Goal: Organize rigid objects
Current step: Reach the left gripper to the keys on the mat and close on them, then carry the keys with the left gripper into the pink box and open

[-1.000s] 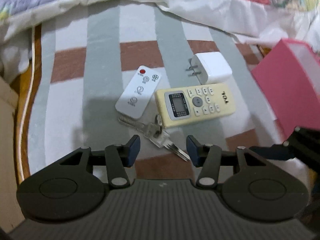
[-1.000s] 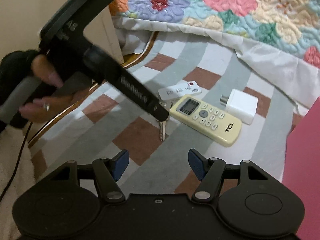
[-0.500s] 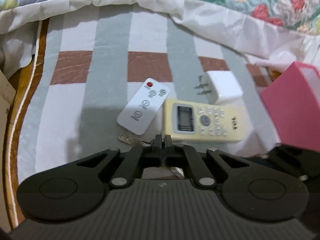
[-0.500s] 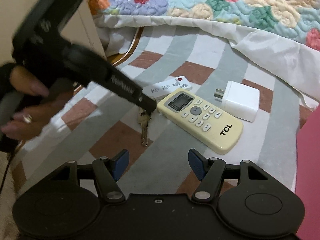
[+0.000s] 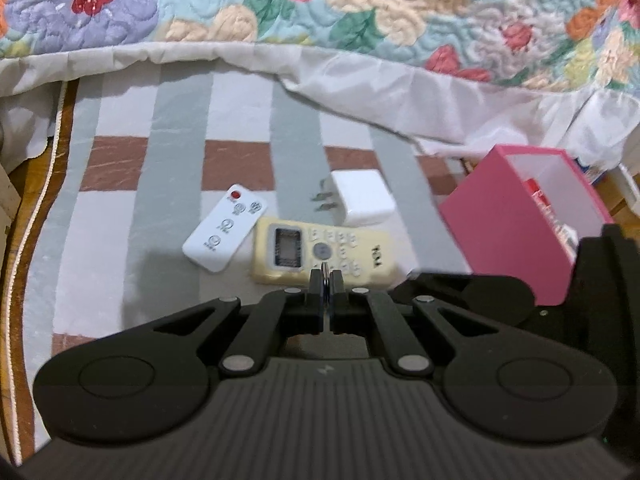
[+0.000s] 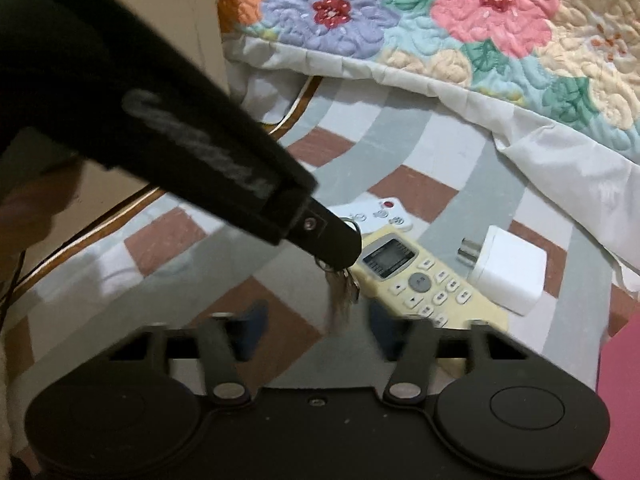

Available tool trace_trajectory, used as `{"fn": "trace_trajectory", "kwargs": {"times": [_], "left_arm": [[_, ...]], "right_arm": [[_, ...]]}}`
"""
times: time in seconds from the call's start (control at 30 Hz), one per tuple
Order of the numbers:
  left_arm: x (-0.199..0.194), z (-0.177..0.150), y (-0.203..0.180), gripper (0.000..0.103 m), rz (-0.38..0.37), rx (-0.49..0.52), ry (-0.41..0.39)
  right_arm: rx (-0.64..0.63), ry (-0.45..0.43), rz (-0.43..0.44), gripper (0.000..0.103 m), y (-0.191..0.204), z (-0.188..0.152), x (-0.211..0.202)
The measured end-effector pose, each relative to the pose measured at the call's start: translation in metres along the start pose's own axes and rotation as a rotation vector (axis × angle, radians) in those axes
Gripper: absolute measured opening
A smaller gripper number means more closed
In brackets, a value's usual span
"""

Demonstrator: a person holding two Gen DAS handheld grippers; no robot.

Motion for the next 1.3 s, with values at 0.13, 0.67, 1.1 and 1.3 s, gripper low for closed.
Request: {"fn": "trace_trajectory", "kwargs": {"times": [0.13, 0.67, 1.1, 1.3], "left_arm": [[-0.007, 0.001, -0.004, 0.002, -0.053, -0.036, 0.01], [-0.059, -0.014, -0.084, 0.002, -0.258, 0.069, -0.031], [-0.081, -0.008, -0.206, 0.002, -0.379, 0.222, 0.007], [-0.045, -0.012, -0.244, 0.002, -0.349, 0.245, 0.115]], "right_arm": [[0.112, -0.046, -0.002, 0.006, -0.013, 0.003, -0.023], [0.193, -0.104, -0.12, 0.003, -0.02, -0.001, -0.129], [0.256, -0.119, -0.311, 0.003, -0.065, -0.013, -0.234], [0.352, -0.054, -0.352, 0.003, -0.096, -0.041, -0.246]]}}
Point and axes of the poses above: each gripper's, at about its wrist camera, not at the fingertips, and x roughly the way its jaws point, y to its left, z to its top, the point moved 7 cm from there along x, roughly the way its jaws point, and after that the axes turned 12 degrees about -x, right-handed, at the moved point
